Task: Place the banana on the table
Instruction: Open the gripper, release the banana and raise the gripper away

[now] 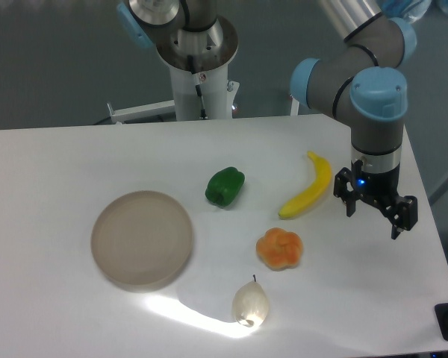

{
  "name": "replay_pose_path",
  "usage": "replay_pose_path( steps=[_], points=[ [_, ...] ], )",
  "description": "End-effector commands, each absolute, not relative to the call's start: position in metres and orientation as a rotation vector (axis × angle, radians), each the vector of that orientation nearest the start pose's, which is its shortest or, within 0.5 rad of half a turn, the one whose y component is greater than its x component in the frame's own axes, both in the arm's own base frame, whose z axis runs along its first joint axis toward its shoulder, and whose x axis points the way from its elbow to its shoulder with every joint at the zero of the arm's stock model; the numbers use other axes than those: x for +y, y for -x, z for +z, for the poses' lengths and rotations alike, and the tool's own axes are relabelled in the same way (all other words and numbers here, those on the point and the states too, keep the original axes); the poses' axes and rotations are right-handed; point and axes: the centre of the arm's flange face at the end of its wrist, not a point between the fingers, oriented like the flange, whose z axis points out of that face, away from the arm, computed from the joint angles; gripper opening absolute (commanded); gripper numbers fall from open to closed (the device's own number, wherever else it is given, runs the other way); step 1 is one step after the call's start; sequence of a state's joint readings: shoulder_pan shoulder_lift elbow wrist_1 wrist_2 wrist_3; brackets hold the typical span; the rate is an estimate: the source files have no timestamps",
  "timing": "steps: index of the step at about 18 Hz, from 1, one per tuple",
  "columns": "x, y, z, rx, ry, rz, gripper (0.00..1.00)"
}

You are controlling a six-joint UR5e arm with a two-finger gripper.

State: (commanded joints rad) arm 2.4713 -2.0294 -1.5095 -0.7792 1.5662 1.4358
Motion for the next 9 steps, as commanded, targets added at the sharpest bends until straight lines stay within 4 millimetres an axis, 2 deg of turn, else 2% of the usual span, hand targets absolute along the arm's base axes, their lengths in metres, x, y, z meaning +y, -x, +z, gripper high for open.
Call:
replay_pose_path(
  steps=[3,9],
  points=[
    [0.5375,0.4451,0.3363,0.802,2.85,0.563,1.0],
    [0.5413,0.4469,0.3415,0.803,2.843,0.581,1.0]
  ],
)
